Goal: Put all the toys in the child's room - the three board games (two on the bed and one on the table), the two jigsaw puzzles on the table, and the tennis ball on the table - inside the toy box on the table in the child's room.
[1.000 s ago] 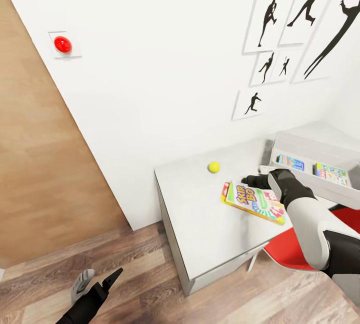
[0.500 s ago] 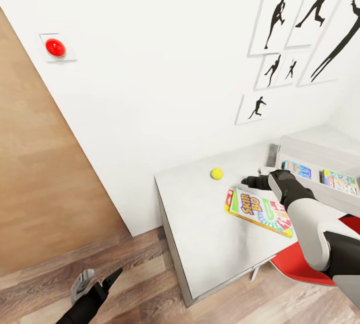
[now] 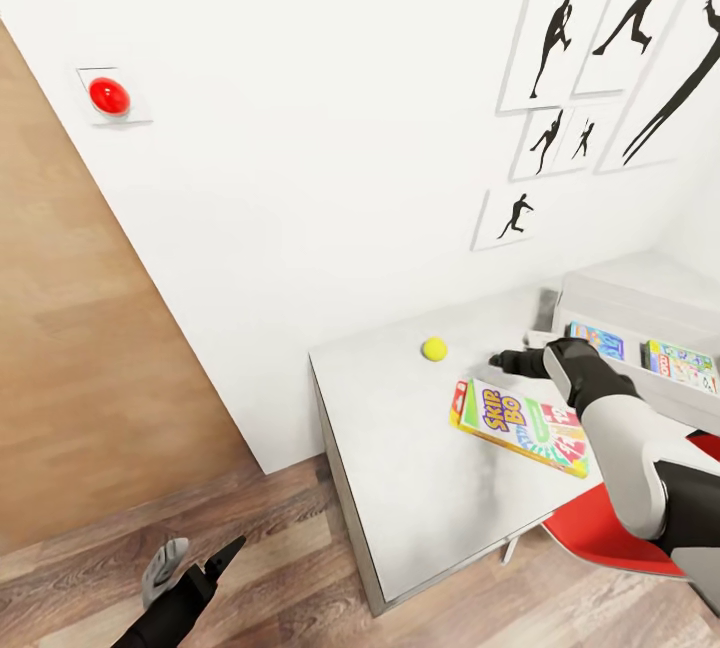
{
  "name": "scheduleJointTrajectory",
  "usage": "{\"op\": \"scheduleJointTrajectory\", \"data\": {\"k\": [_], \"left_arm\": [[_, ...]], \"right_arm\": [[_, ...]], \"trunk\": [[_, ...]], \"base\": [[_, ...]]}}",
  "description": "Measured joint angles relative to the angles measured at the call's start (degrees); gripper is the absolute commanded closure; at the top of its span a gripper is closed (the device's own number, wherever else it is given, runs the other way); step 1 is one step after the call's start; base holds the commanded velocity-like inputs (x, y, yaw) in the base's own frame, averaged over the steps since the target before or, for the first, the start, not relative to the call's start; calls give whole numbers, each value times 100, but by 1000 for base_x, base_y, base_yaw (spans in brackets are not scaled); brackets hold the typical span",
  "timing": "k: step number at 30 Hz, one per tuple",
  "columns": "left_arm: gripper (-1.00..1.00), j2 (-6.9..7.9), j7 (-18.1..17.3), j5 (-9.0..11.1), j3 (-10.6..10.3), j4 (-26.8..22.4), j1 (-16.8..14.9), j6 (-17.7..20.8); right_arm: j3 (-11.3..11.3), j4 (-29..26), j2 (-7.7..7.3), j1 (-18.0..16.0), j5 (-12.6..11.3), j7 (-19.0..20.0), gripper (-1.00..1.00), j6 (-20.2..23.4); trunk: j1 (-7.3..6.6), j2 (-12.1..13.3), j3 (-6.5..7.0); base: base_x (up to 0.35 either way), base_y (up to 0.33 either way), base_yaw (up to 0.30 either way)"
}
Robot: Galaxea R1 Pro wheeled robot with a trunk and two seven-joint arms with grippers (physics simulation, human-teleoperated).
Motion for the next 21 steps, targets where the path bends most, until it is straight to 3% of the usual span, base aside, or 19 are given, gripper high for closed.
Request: {"op": "scheduleJointTrajectory", "data": {"k": [14,21], "left_arm": [[-100,5,0,-1,-1,0,0,0],[-100,4,0,2,-2,0,0,0]], "right_arm": [[0,67,-41,43,-14,-4,-100,-19],[-1,405,-77,87,-13,-9,-100,-125]], "trunk": [[0,0,0],[0,0,0]], "base": [[2,0,0],[0,0,0]]}}
